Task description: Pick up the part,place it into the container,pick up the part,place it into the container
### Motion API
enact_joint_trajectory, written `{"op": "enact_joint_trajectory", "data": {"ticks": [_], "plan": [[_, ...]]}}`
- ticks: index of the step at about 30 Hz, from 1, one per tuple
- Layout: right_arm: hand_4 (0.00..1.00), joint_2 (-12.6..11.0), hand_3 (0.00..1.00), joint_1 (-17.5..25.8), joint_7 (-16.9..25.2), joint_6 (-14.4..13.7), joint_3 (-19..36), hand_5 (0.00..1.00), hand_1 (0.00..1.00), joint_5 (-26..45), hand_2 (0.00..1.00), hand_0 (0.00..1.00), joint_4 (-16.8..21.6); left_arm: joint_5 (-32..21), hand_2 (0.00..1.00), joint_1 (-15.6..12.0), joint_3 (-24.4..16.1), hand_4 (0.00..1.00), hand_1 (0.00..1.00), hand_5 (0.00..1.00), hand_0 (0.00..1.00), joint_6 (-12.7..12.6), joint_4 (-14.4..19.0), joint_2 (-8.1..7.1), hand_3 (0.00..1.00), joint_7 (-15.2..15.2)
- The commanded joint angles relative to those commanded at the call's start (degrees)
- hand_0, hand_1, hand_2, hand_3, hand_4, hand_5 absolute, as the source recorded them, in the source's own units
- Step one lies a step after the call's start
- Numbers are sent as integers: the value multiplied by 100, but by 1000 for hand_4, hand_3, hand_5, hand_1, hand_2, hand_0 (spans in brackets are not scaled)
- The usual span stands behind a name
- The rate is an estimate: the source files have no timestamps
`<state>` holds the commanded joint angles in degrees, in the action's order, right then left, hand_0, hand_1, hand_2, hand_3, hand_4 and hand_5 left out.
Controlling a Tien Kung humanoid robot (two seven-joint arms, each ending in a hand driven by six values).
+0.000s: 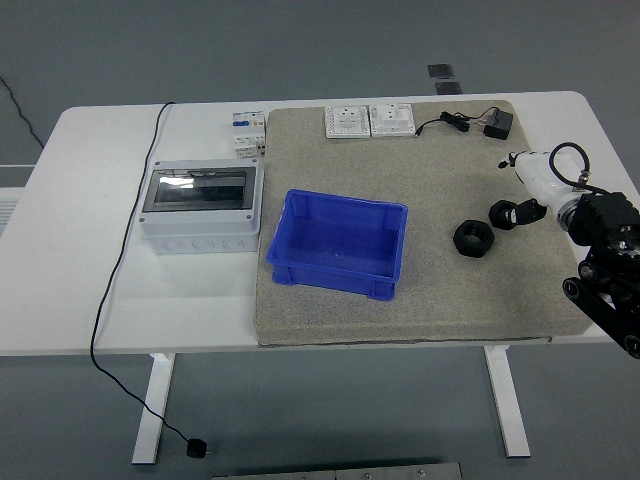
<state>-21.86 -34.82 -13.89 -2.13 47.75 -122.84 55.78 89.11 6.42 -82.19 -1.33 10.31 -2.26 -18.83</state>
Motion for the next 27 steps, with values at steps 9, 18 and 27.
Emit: {"op": "enact_joint_trajectory", "data": {"ticks": [9, 18, 27], "plan": [[822, 33, 811, -40, 22, 49, -129, 122, 765, 181, 823, 500, -147, -7, 561, 4, 20, 529, 591, 470, 711, -13, 0, -7, 540, 21], [821, 76, 813, -102, 15, 82, -396, 118, 758, 706, 817, 491, -280, -15, 558, 8, 33, 529, 590, 469, 711, -46, 0, -5, 540, 49], [802, 203, 720, -341, 24, 110, -662, 115, 671, 811, 747, 444, -829, -7, 557, 13, 55, 528, 586, 470, 711, -74, 0, 6, 539, 75]]}}
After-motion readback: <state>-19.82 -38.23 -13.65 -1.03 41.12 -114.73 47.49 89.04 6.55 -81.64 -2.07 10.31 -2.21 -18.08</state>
